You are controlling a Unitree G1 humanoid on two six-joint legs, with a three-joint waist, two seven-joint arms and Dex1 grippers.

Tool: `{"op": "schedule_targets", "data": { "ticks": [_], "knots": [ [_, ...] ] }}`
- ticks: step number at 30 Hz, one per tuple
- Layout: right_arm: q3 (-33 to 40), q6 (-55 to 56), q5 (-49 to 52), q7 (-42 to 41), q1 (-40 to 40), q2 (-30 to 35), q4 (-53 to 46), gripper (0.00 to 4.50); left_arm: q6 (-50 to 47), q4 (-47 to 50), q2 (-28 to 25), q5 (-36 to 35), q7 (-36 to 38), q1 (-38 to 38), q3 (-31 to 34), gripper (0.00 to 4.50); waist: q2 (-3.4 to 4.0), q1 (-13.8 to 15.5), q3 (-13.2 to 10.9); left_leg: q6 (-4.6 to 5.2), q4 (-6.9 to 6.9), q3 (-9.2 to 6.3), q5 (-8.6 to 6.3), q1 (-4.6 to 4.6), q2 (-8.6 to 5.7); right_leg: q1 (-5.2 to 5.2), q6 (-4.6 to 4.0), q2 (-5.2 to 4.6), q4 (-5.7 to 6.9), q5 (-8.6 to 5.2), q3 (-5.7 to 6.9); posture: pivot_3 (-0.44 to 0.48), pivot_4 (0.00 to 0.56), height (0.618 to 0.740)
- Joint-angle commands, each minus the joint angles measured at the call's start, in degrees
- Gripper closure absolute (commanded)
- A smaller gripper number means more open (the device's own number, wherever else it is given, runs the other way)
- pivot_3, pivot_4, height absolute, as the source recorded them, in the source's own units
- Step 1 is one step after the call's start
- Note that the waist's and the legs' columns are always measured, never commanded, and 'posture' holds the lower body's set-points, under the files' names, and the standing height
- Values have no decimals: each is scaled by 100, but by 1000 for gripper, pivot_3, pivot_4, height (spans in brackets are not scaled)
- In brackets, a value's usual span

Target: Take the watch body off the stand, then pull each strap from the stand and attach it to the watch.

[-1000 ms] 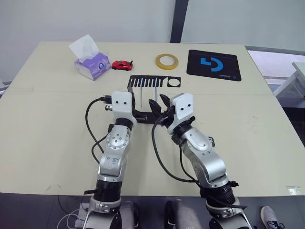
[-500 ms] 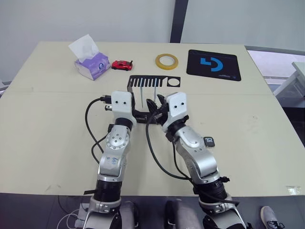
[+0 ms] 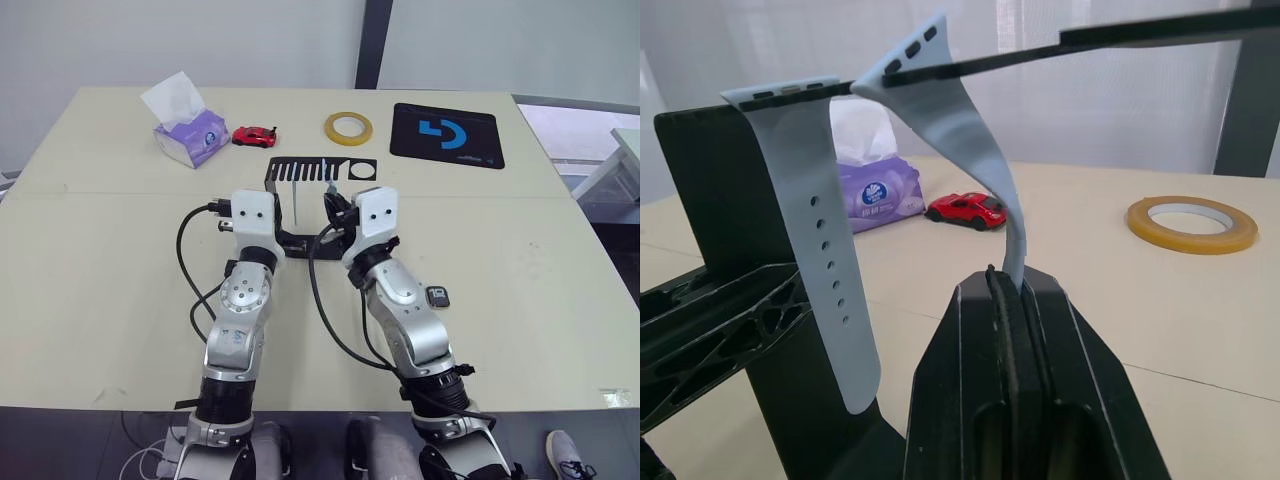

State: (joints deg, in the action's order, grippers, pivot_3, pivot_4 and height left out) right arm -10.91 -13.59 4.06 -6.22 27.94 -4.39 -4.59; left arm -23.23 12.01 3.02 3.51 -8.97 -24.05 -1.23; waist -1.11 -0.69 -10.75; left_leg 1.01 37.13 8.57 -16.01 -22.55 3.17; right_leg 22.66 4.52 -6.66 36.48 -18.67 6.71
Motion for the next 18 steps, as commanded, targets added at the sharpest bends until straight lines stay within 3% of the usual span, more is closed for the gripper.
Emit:
{"op": "schedule_targets", "data": {
  "ticks": [1,18],
  "knots": [
    [-94,338,-70,-136,70,-2,-263,4469,-38,174,17,43,18,48,-44,4500,0,-8,0,0,0,0,0,-1,0,1,0,0,0,0,0,0,150,740],
    [-615,894,-1070,-672,-390,954,-659,4469,-109,204,4,54,37,77,1,4500,0,-62,0,0,3,-2,0,-12,0,8,0,0,-3,0,3,0,150,740]
  ]
}}
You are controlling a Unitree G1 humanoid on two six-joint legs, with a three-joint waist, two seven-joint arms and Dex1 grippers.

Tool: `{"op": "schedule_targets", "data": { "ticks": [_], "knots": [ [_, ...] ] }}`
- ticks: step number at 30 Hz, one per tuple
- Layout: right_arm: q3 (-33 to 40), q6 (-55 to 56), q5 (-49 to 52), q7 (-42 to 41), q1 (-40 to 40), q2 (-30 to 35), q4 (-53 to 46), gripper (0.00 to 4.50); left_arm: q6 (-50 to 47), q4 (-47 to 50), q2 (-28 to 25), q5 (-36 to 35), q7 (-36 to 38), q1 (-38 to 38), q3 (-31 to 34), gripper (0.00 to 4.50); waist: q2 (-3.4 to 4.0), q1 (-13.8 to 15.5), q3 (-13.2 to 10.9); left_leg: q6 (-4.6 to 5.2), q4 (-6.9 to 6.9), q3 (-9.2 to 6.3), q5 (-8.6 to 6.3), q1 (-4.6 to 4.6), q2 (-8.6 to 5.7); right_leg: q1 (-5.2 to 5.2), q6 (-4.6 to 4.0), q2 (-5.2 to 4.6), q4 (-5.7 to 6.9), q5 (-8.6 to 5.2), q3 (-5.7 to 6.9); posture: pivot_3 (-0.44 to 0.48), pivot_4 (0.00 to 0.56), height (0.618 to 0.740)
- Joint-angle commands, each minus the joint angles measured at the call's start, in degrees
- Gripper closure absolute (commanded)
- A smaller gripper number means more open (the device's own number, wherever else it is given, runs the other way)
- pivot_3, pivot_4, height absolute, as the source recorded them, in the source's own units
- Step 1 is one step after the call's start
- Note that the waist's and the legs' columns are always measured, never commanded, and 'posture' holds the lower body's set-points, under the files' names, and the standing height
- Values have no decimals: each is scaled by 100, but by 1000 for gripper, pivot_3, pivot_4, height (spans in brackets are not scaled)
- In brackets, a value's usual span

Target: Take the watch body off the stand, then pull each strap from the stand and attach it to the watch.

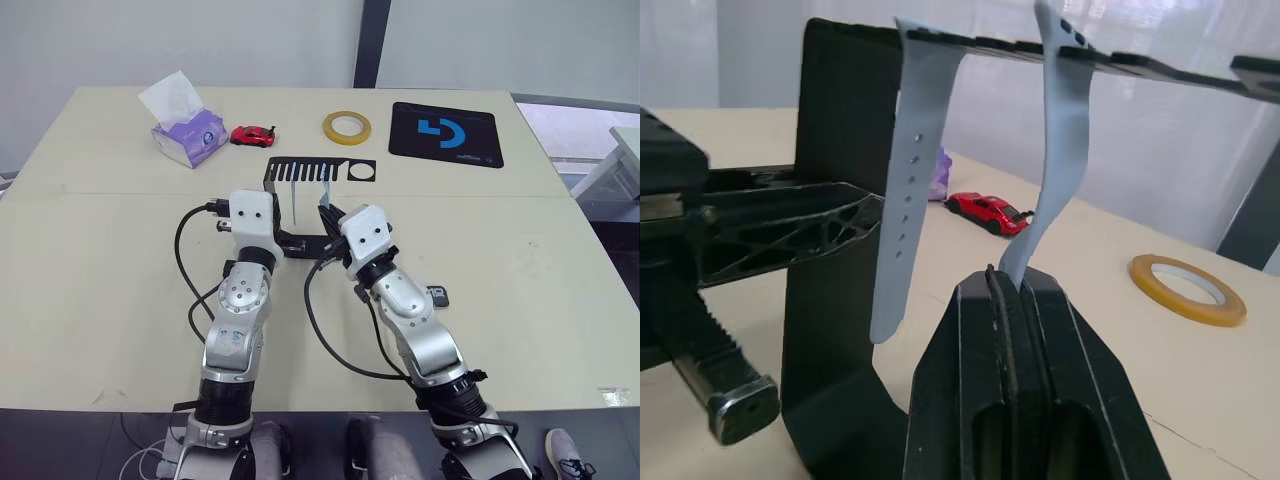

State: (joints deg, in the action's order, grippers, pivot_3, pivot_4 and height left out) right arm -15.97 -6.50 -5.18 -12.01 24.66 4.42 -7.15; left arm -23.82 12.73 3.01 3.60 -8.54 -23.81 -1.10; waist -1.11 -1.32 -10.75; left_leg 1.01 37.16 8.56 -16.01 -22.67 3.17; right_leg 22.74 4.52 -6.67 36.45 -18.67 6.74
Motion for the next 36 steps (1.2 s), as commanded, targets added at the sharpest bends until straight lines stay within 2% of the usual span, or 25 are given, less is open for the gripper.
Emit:
{"op": "schedule_targets", "data": {
  "ticks": [1,9,29,36],
  "knots": [
    [-118,197,-177,-109,-85,94,-428,4469,-55,132,5,46,-5,52,-12,4500,0,-1,0,0,0,0,0,0,0,0,0,0,0,0,0,0,150,740],
    [-242,408,-516,-182,-309,313,-591,4469,-84,134,2,26,19,61,-5,4500,0,14,0,0,0,-1,0,0,0,0,0,-1,-1,0,0,0,150,740],
    [-228,541,-541,-482,-896,448,-1011,4469,-152,156,-22,-46,207,85,-52,4500,-1,69,0,0,1,-1,0,4,1,-2,0,0,-1,0,0,0,150,740],
    [92,548,-300,-711,-1093,727,-1352,4469,-205,129,-63,-98,394,70,-70,4500,-1,109,0,0,2,0,-1,3,0,-2,0,0,-3,0,0,0,150,740]
  ]
}}
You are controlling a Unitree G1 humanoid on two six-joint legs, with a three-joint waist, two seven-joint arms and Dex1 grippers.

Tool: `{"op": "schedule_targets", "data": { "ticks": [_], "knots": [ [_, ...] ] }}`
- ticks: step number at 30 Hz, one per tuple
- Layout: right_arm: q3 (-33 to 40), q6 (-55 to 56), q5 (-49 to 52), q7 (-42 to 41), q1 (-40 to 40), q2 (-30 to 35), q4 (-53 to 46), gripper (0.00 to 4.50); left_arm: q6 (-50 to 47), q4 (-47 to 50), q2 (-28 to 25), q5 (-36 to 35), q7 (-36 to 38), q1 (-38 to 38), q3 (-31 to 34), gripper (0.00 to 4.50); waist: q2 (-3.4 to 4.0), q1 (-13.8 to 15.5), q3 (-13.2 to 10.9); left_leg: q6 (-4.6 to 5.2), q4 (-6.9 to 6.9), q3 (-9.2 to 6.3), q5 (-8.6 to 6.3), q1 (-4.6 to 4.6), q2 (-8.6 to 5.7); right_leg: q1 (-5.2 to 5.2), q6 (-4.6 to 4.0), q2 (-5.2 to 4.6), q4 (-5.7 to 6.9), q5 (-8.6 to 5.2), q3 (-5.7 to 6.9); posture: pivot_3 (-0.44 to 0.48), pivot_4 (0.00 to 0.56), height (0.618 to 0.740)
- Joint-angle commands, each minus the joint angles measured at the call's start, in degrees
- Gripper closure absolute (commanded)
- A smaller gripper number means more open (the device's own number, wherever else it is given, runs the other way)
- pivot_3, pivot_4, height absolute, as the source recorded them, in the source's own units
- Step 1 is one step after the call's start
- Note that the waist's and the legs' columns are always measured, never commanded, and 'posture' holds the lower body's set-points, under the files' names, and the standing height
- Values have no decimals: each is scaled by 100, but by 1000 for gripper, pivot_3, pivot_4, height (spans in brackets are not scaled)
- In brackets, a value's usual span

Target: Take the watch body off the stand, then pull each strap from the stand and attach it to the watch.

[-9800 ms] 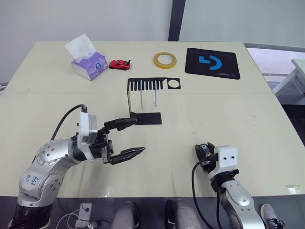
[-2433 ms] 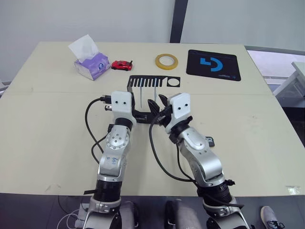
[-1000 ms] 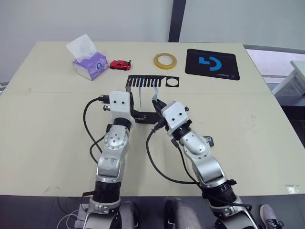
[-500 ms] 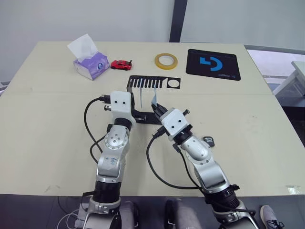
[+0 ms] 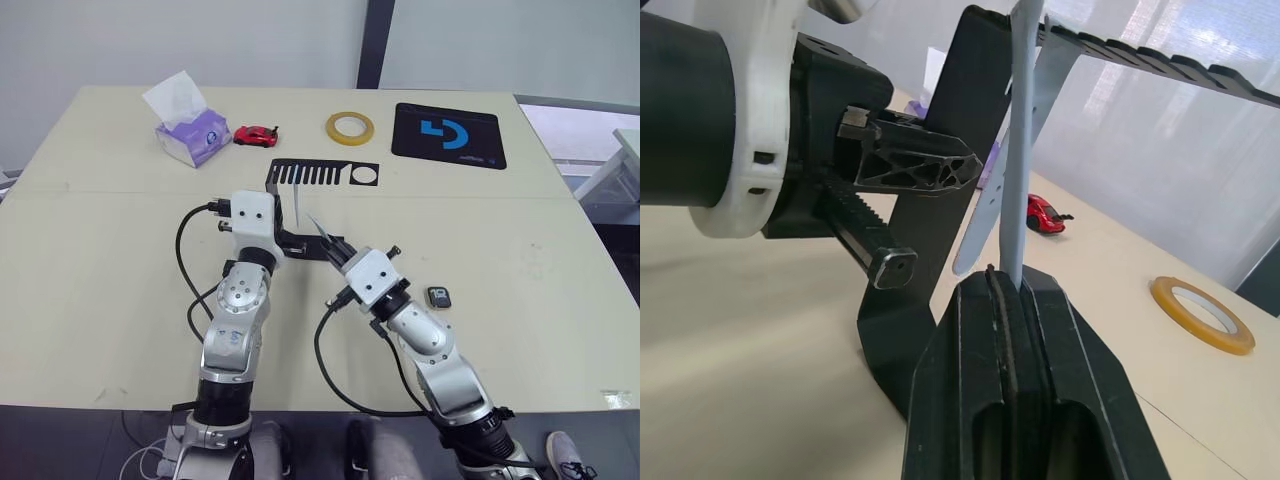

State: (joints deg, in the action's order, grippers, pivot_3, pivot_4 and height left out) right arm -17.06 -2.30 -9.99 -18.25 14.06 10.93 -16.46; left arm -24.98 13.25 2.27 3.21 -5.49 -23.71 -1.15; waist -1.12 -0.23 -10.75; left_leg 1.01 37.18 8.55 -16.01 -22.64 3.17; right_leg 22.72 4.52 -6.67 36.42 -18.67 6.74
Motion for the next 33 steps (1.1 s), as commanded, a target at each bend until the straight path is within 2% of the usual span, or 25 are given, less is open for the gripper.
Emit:
{"op": "schedule_targets", "data": {
  "ticks": [1,4,8,16,23,25,28,29,33],
  "knots": [
    [230,127,209,-108,-46,103,-446,4469,-92,78,29,-85,103,70,-52,4500,0,2,0,0,0,0,0,0,0,0,0,0,0,0,0,0,150,740],
    [393,167,347,-265,-111,275,-546,4500,-47,113,53,-113,141,74,-78,3429,0,4,0,0,-1,0,0,0,0,0,0,0,-1,0,0,0,150,740],
    [604,150,580,-456,-145,459,-601,4500,-151,152,2,-101,266,81,-135,1490,-1,4,-1,0,0,0,0,-1,0,0,0,1,-1,0,1,0,150,740],
    [886,-10,1403,-1199,-190,923,-828,4500,-800,948,-513,-530,1064,512,-31,1490,-1,-4,-1,1,-3,0,-1,1,2,0,0,2,-2,0,0,0,150,740],
    [1244,-476,2522,-1860,-348,1291,-1011,4500,-1188,1548,-1568,-1375,2186,1200,586,1490,-1,0,-1,11,-4,0,-12,6,6,-2,-3,2,-1,-2,-1,0,150,740],
    [1430,-759,3045,-2003,-375,1333,-1083,4500,-1350,1658,-1815,-1849,2574,1324,879,1490,-1,1,-1,10,-1,0,-12,6,7,-2,-3,1,0,-2,-1,0,150,740],
    [1728,-1432,3955,-2125,-372,1389,-1192,4500,-1542,1714,-2216,-2778,3388,1499,1376,639,-1,1,-1,11,-1,-3,-15,8,8,-6,-4,0,-1,-2,-2,0,150,740],
    [1809,-1677,4264,-2141,-346,1401,-1210,4500,-1561,1671,-2381,-3132,3754,1559,1547,176,-1,0,-1,8,-1,-3,-17,10,8,-7,-4,0,-1,-2,-2,0,150,740],
    [1925,-2783,5464,-2244,-156,1547,-1254,4500,-2196,1412,-3273,-4992,5477,1606,2135,77,1,-5,-1,3,-1,-3,-20,14,10,-8,-12,0,1,-6,-2,0,150,740]
  ]
}}
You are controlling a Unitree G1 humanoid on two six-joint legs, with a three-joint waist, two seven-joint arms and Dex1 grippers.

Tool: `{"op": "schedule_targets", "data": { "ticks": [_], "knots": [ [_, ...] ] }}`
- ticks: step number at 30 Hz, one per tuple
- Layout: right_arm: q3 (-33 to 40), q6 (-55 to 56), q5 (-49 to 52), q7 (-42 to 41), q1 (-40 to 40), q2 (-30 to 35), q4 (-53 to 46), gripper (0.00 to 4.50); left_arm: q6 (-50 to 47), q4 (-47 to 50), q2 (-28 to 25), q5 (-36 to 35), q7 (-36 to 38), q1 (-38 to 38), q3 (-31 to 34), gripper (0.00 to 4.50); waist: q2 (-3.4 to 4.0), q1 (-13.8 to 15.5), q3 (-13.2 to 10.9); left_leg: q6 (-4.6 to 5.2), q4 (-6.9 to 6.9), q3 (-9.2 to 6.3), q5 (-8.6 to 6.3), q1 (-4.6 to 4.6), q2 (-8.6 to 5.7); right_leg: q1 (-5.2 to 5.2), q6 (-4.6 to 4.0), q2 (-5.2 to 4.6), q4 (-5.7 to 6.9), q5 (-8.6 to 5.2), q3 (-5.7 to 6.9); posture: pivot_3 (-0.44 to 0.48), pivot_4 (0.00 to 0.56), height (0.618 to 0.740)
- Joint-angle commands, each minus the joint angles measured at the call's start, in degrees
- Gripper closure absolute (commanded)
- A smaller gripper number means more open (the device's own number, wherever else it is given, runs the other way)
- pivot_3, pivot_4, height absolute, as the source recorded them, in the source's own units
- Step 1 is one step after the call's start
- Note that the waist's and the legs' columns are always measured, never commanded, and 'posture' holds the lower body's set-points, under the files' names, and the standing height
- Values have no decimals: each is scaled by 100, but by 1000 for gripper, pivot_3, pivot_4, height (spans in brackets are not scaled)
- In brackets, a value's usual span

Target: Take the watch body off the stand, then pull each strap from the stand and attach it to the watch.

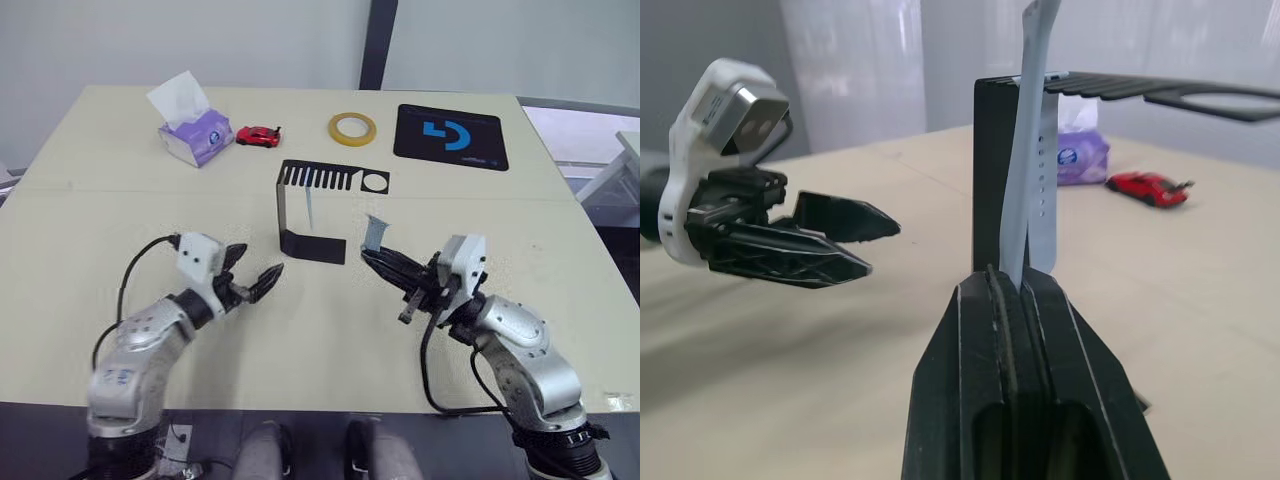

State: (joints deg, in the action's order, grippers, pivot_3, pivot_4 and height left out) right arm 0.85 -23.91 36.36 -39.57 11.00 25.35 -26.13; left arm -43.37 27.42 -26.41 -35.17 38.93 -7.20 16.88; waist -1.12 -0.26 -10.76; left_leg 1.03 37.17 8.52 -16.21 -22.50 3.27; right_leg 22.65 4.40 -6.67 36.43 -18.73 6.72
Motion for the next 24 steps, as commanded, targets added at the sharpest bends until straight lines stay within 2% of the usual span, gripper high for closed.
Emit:
{"op": "schedule_targets", "data": {
  "ticks": [1,5,8,17,21,24],
  "knots": [
    [106,-895,1130,-176,224,158,-297,4500,-401,-110,-563,-1355,1263,-150,336,77,2,-2,-1,-1,-1,0,-1,1,3,0,-2,1,-1,-1,0,0,150,740],
    [-85,-1424,1665,-365,501,229,-318,4500,-584,-508,-552,-1934,1163,-842,245,77,2,25,-1,4,2,-6,-6,4,2,-6,-4,1,1,-2,2,0,150,740],
    [-328,-1457,1613,-390,649,70,-286,4500,-680,-597,-390,-2069,1119,-1199,-161,77,2,13,-1,1,1,-4,-6,4,-1,-9,-3,1,-5,-2,0,0,150,740],
    [-624,-1285,1272,-585,798,-98,-150,4500,-722,-874,164,-2439,893,-1676,-603,77,2,4,-1,-10,4,5,-1,3,-2,-7,1,8,-7,0,-1,0,150,740],
    [-630,-1263,1240,-638,812,-132,-126,4500,-641,-980,237,-2357,936,-1797,-757,77,1,2,-1,-11,4,4,0,3,-2,-7,1,10,-7,0,-1,0,150,740],
    [-626,-1251,1223,-646,810,-163,-144,4500,-620,-1061,305,-2362,948,-1827,-842,866,1,8,-1,-11,4,5,0,2,-2,-7,1,10,-10,0,-1,0,150,740]
  ]
}}
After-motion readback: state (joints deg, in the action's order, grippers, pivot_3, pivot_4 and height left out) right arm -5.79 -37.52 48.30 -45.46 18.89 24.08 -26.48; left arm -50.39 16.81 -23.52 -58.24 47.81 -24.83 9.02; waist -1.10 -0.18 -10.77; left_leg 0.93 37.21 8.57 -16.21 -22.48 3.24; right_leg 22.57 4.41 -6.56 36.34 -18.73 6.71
